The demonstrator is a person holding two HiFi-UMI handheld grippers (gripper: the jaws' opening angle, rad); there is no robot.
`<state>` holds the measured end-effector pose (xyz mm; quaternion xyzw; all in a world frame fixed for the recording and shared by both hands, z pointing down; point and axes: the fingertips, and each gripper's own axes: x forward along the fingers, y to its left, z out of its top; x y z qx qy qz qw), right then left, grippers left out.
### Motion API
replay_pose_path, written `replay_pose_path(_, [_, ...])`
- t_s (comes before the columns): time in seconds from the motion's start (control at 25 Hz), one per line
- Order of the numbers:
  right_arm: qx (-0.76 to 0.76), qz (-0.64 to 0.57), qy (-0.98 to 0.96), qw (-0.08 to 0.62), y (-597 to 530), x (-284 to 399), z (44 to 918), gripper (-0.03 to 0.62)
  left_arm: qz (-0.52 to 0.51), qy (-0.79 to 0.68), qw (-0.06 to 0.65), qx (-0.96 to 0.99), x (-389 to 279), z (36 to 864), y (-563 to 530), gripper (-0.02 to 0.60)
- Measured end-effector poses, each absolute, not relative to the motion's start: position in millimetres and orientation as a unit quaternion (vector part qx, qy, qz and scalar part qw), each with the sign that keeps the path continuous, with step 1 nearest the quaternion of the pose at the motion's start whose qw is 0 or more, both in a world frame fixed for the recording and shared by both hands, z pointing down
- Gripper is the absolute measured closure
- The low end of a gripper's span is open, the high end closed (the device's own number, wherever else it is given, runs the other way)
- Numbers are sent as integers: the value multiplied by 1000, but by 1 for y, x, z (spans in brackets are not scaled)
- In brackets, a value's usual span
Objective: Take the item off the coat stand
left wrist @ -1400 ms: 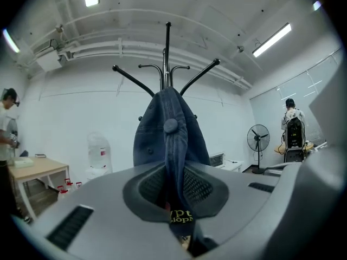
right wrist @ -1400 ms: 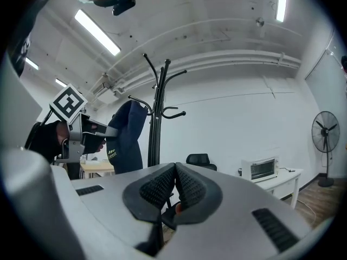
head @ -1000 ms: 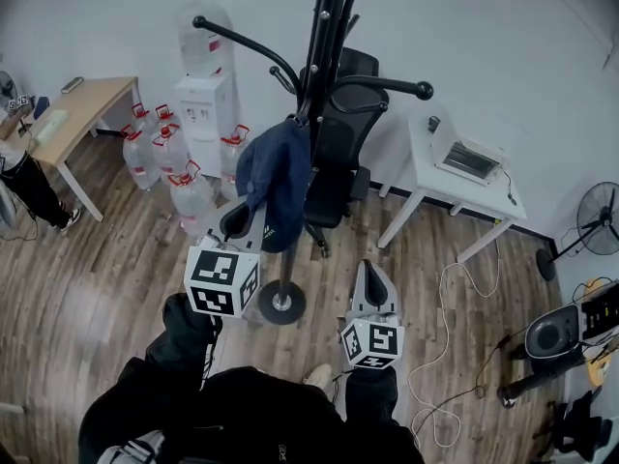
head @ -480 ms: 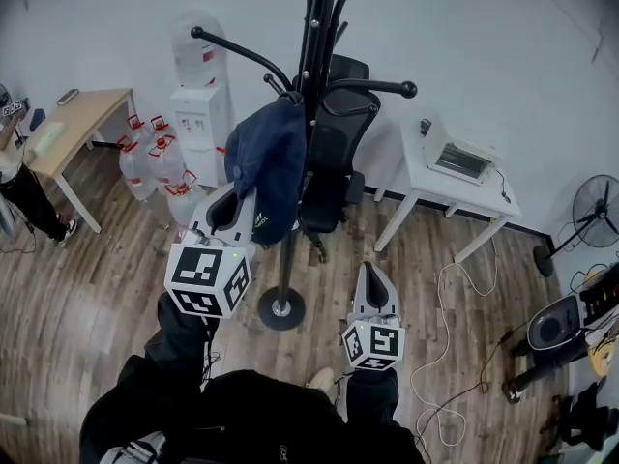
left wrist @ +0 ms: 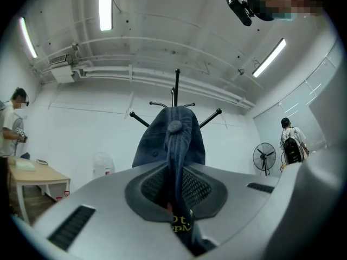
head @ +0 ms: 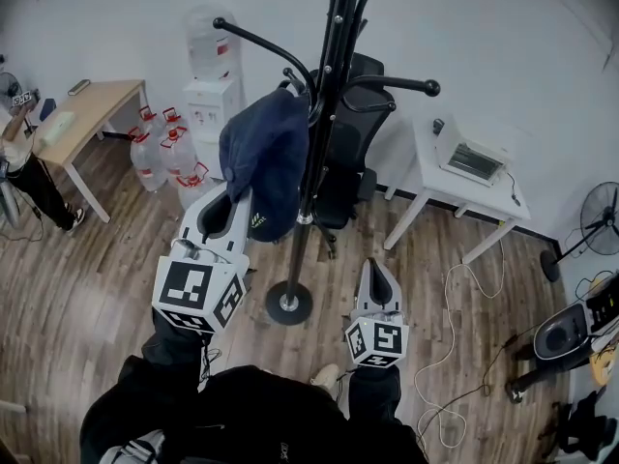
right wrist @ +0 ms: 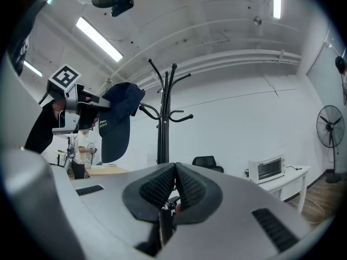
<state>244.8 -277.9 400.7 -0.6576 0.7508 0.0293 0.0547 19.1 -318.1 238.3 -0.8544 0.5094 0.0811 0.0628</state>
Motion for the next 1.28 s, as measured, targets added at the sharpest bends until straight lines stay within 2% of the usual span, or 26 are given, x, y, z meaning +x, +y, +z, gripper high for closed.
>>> replay_pose_path(0.64, [-639, 35, 767, 41, -275, 196, 402, 577, 33, 524, 50, -850, -21, 298, -300, 549])
replay_pose_path(1.28, [-651, 30, 758, 16, -250, 174, 420, 577, -25, 496, 2, -868, -22, 392, -289, 548])
